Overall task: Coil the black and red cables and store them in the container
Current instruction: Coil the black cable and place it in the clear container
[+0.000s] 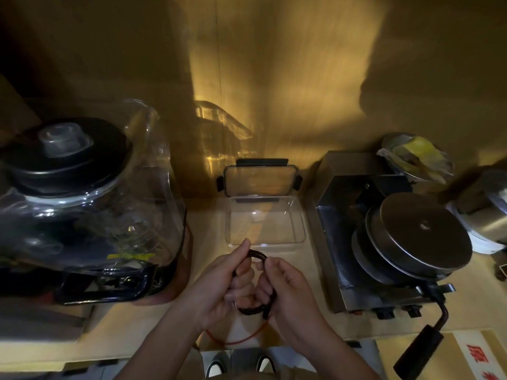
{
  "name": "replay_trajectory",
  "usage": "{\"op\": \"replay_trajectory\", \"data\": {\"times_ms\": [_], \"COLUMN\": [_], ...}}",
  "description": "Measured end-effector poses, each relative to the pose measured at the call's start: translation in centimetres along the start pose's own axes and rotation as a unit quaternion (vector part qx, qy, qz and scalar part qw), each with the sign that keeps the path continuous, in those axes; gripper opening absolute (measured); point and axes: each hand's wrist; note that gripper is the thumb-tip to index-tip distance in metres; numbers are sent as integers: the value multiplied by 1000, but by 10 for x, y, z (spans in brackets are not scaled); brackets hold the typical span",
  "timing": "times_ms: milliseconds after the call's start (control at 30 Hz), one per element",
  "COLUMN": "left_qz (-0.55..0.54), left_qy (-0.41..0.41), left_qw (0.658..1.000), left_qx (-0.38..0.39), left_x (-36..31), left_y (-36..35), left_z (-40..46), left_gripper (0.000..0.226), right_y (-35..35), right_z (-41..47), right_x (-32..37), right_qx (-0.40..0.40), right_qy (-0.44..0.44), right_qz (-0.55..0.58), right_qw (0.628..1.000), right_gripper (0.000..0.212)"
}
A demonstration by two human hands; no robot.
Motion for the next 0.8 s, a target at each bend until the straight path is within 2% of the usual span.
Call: {"op": "replay_trajectory", "data": {"times_ms": [100,200,333,433,533,667,800], "left_qz": [9,-24,-70,-29,24,25,-50], "left_qy": [-18,-7,-13,-42,-78,-95,-92], "left_qw": [996,997,995,995,993,988,984], "left_qx": [-81,-76,-67,-81,-88,-121,-142], "left_x": [3,4,20,33,39,39,30], "left_y": [1,6,6,4,4,17,34], "left_z": [1,0,-1,-2,-6,-11,-15], "left_gripper": [42,39,31,32,34,32,27], "right_y": [-5,-9,-7,-12,-15,-22,-27], "right_z": [0,1,14,22,25,27,29], "right_x": [2,5,12,10,3,-6,-9], "right_qx": [25,18,-59,-128,-160,-148,-87], "right_qy": [-36,-91,-131,-157,-161,-155,-152], "right_qz": [67,151,178,167,134,99,86], "right_qw": [997,984,973,965,965,972,981], "right_gripper": [26,25,32,38,41,42,41]}}
Point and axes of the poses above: each hand's wrist, its own z-axis towards the middle knuckle, its own y-axis out of the back of the hand, x = y × z
